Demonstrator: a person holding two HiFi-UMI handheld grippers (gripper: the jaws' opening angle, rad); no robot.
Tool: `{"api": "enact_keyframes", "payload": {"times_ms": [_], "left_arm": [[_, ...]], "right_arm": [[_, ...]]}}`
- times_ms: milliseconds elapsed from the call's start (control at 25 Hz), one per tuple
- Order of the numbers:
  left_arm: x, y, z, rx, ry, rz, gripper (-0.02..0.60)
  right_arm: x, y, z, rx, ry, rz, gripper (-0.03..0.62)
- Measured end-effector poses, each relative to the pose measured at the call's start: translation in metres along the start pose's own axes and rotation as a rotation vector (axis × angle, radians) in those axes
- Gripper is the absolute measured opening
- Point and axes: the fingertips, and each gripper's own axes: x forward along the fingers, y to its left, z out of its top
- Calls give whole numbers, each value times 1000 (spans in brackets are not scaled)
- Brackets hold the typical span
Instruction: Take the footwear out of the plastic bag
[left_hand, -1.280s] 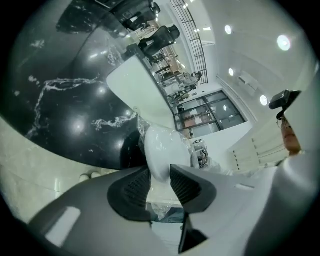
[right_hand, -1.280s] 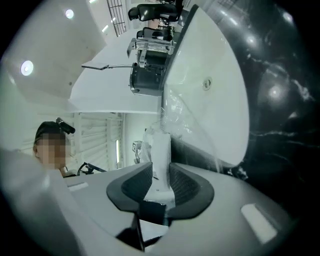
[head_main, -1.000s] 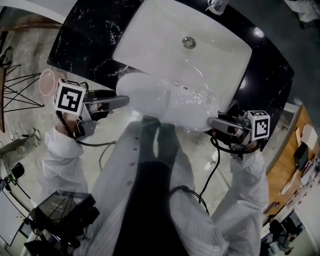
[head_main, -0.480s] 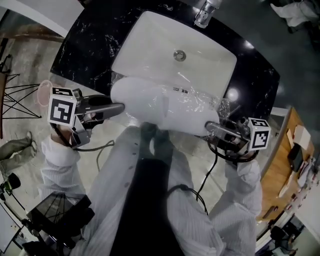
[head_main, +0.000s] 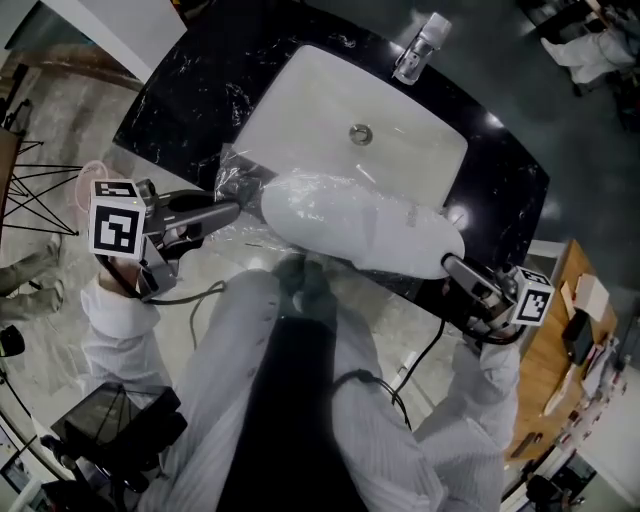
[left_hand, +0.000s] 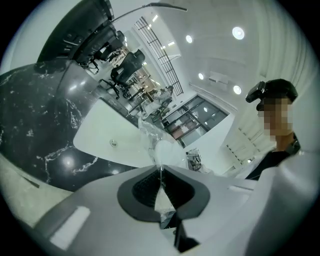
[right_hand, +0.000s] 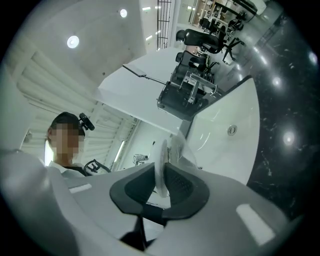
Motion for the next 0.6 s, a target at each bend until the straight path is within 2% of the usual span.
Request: {"api": "enact_keyframes", "payload": {"times_ms": [280,480,600], "left_arm": [[-18,15,13,7,-95,133,2],[-30,32,27,-11,-193,306,2],[-31,27,44,55,-289,396,2]], "right_arm": [[-44,-10,13,-41,-126,-157,66],[-91,-11,30,-128,-284,-371,66],[-107,5,43,-235,-392,-521,66]]}}
